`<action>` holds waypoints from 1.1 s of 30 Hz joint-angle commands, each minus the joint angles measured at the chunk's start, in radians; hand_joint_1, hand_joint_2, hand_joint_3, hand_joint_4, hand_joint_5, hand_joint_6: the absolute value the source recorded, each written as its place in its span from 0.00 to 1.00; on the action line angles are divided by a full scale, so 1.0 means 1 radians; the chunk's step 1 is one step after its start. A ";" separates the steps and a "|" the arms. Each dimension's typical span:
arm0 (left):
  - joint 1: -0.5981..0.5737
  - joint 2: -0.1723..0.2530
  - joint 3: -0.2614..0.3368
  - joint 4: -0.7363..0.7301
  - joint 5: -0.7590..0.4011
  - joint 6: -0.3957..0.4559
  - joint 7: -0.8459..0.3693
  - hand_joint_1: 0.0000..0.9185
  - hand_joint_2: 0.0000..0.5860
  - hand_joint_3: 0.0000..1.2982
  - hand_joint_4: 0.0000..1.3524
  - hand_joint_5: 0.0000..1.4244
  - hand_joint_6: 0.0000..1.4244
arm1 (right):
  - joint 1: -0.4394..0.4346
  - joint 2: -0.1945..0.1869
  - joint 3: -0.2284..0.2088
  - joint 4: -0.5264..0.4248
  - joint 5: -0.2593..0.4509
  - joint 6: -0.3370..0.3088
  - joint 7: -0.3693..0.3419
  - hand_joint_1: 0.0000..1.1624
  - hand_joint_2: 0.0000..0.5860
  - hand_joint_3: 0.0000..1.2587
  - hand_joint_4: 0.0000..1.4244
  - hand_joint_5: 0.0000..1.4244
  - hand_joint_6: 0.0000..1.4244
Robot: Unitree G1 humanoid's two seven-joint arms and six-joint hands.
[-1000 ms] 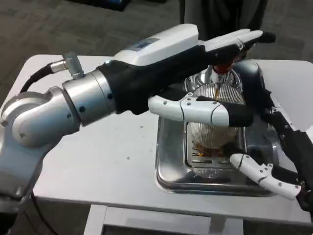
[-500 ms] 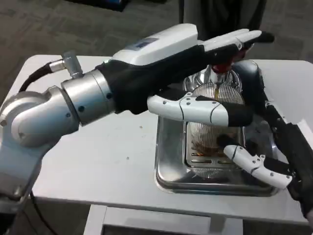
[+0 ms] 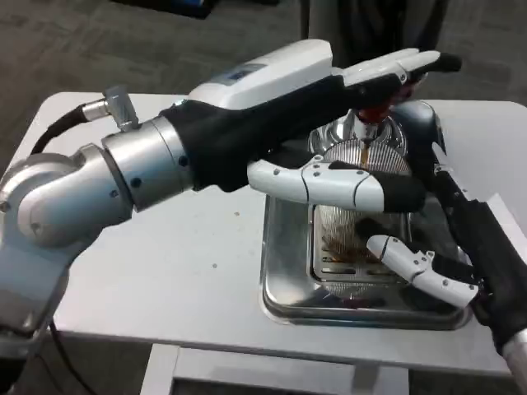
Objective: Grasp the cup under the faucet to collect the drink, then remove the cup.
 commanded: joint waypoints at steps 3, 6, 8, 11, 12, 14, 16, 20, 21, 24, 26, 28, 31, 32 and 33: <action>0.058 0.039 -0.028 0.018 0.040 0.030 -0.056 0.00 0.12 0.04 0.00 0.09 0.09 | -0.030 0.012 0.018 0.033 0.015 -0.029 -0.015 0.48 0.44 0.00 0.00 0.03 0.10; 0.060 0.039 -0.027 0.014 0.039 0.033 -0.055 0.00 0.12 0.05 0.00 0.09 0.09 | -0.040 0.013 0.022 0.043 0.019 -0.031 -0.018 0.48 0.44 0.00 0.00 0.04 0.10; 0.062 0.041 -0.026 0.012 0.039 0.034 -0.055 0.00 0.12 0.05 0.00 0.09 0.09 | -0.048 0.014 0.027 0.050 0.021 -0.032 -0.020 0.48 0.44 0.00 0.00 0.04 0.10; 0.063 0.043 -0.025 0.010 0.039 0.036 -0.056 0.00 0.12 0.05 0.00 0.09 0.09 | -0.057 0.016 0.031 0.059 0.021 -0.033 -0.023 0.48 0.44 0.00 0.00 0.04 0.11; 0.063 0.043 -0.025 0.010 0.038 0.037 -0.057 0.00 0.12 0.05 0.00 0.09 0.09 | -0.059 0.016 0.032 0.061 0.021 -0.034 -0.024 0.48 0.44 0.00 0.00 0.04 0.11; 0.064 0.043 -0.024 0.008 0.038 0.038 -0.056 0.00 0.12 0.05 0.00 0.09 0.09 | -0.061 0.016 0.033 0.064 0.023 -0.034 -0.025 0.48 0.45 0.00 0.00 0.04 0.11; 0.065 0.044 -0.023 0.008 0.038 0.038 -0.056 0.00 0.12 0.05 0.00 0.09 0.09 | -0.063 0.016 0.034 0.066 0.023 -0.034 -0.026 0.47 0.45 0.00 0.00 0.04 0.11; 0.065 0.045 -0.022 0.007 0.037 0.039 -0.057 0.00 0.12 0.05 0.00 0.09 0.09 | -0.064 0.017 0.037 0.070 0.025 -0.036 -0.029 0.47 0.45 0.00 0.00 0.04 0.11; 0.065 0.045 -0.023 0.007 0.039 0.038 -0.056 0.00 0.12 0.05 0.00 0.09 0.09 | -0.065 0.017 0.037 0.070 0.025 -0.036 -0.030 0.47 0.45 0.01 0.00 0.04 0.11; 0.064 0.047 -0.025 0.008 0.040 0.037 -0.055 0.00 0.12 0.05 0.00 0.09 0.09 | -0.067 0.017 0.038 0.071 0.027 -0.036 -0.032 0.47 0.45 0.01 0.00 0.04 0.11; 0.065 0.046 -0.023 0.010 0.036 0.039 -0.055 0.00 0.12 0.05 0.00 0.09 0.09 | -0.069 0.017 0.039 0.071 0.027 -0.034 -0.034 0.47 0.45 0.01 0.00 0.04 0.11; 0.066 0.047 -0.022 0.011 0.035 0.038 -0.055 0.00 0.12 0.05 0.00 0.09 0.09 | -0.069 0.017 0.040 0.071 0.028 -0.031 -0.034 0.47 0.45 0.01 0.00 0.04 0.11; 0.067 0.048 -0.021 0.013 0.033 0.037 -0.054 0.00 0.12 0.05 0.00 0.09 0.09 | -0.070 0.017 0.041 0.071 0.029 -0.032 -0.034 0.47 0.46 0.01 0.00 0.04 0.11; 0.068 0.048 -0.021 0.014 0.031 0.038 -0.054 0.00 0.12 0.05 0.00 0.09 0.09 | -0.070 0.017 0.041 0.071 0.029 -0.032 -0.034 0.47 0.46 0.01 0.00 0.04 0.11; 0.067 0.050 -0.023 0.014 0.035 0.035 -0.054 0.00 0.12 0.05 0.00 0.09 0.09 | -0.070 0.017 0.041 0.071 0.029 -0.032 -0.034 0.47 0.46 0.01 0.01 0.05 0.11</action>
